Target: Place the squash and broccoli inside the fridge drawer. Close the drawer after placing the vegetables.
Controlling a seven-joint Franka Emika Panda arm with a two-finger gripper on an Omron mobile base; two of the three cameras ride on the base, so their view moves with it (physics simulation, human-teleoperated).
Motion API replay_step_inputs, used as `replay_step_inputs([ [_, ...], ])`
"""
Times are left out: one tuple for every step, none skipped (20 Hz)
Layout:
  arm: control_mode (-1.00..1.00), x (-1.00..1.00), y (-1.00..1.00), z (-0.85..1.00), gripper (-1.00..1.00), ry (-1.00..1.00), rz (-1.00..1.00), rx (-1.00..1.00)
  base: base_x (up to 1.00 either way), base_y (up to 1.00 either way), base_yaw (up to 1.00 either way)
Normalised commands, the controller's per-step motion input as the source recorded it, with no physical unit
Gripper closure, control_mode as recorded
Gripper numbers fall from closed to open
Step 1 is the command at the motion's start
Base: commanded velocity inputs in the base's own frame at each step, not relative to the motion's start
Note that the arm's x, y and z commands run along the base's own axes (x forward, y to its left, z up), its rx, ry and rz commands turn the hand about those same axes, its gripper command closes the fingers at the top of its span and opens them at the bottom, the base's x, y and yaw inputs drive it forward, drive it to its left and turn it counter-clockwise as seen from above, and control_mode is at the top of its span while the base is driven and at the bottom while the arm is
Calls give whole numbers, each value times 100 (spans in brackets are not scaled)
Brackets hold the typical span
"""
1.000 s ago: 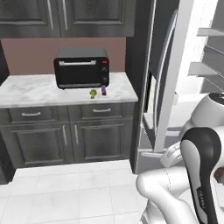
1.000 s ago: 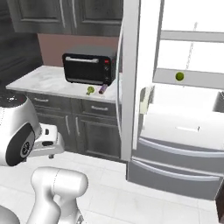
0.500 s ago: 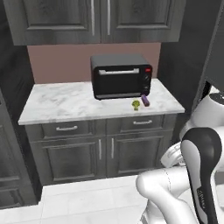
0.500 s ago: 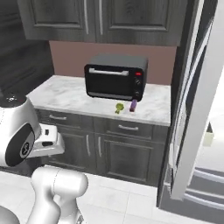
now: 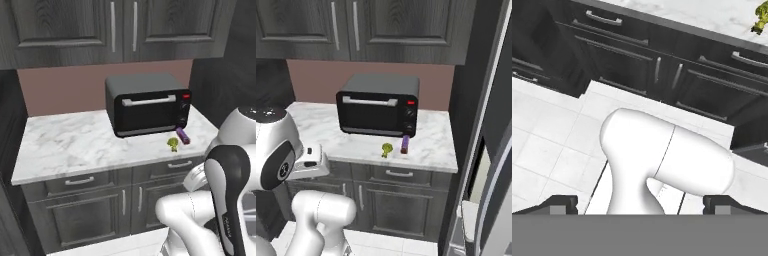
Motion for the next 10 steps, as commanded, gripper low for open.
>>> replay_step_inputs([
  [100, 0, 0, 0, -100, 0, 0, 0, 75, -8, -19],
  [100, 0, 0, 0, -100, 0, 0, 0, 71, -1, -18],
  [100, 0, 0, 0, -100, 0, 0, 0, 68, 0, -17],
  [100, 0, 0, 0, -100, 0, 0, 0, 66, 0, -17],
  [100, 0, 0, 0, -100, 0, 0, 0, 66, -9, -16],
  [100, 0, 0, 0, -100, 0, 0, 0, 63, -16, -15],
  [100, 0, 0, 0, -100, 0, 0, 0, 56, -22, -14],
  [-100, 49, -31, 0, -100, 14, -15, 0, 0, 0, 0],
  [-100, 47, -37, -2, -100, 13, -15, 0, 0, 0, 0],
  [-100, 48, -45, -10, -100, 13, -15, 1, 0, 0, 0],
])
